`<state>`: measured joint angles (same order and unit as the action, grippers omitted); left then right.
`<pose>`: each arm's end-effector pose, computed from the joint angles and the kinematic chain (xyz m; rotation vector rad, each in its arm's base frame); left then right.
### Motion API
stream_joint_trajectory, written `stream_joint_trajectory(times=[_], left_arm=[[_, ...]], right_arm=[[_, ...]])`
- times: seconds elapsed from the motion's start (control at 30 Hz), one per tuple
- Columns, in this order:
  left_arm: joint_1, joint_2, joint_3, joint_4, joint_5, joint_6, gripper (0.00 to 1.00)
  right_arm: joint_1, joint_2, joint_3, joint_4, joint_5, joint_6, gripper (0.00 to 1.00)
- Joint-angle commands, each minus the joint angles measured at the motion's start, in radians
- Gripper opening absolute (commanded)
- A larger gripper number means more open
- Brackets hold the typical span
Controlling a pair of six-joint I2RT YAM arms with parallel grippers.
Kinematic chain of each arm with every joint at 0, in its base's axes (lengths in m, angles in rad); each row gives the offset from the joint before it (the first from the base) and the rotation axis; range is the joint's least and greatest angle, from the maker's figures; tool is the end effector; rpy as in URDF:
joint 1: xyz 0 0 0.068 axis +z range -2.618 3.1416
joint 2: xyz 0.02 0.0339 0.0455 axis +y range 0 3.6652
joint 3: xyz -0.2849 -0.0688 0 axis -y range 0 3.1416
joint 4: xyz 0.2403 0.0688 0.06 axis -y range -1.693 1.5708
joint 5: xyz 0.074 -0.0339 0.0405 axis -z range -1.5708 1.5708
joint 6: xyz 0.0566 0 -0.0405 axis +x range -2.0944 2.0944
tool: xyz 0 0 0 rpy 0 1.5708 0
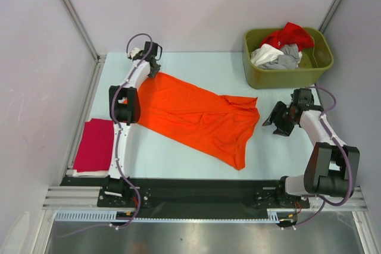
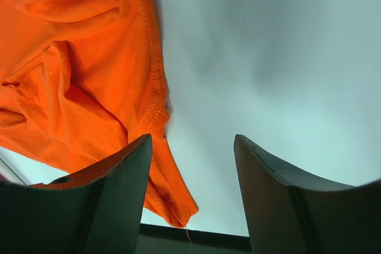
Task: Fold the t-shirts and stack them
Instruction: Fold the tshirt
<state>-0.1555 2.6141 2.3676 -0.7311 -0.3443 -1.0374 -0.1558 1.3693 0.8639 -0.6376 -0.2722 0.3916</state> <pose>0.5809 -0.0717 0.1509 -1.1701 2.1725 -0.0685 0.2549 -0.0246 0.2119 0.6564 2.6370 0.4388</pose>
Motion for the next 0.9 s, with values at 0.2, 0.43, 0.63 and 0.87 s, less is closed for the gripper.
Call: stream_joint_trajectory(times=[0.2,0.43,0.63,0.87], left_arm=[[-0.007,0.029,0.027,-0.06,0.031,0.103,0.0],[-0.012,-0.09,-0.045,-0.018,-0.018,0.264,0.0],[-0.019,-0.242,-0.171,0.064,-0.056,0.387,0.0],[-0.021,-0.295,-0.24,0.09,-0.012,0.412,0.0]], right_arm=[[-0.007,-0.018,0.02,0.021,-0.038,-0.003,0.63],[-0.005,0.033,0.087,0.026,-0.048,-0.004,0.63],[0.016,0.097,0.161,0.036,-0.044,0.006,0.63],[0.036,0.253,0.268,0.084,0.047,0.024,0.61]])
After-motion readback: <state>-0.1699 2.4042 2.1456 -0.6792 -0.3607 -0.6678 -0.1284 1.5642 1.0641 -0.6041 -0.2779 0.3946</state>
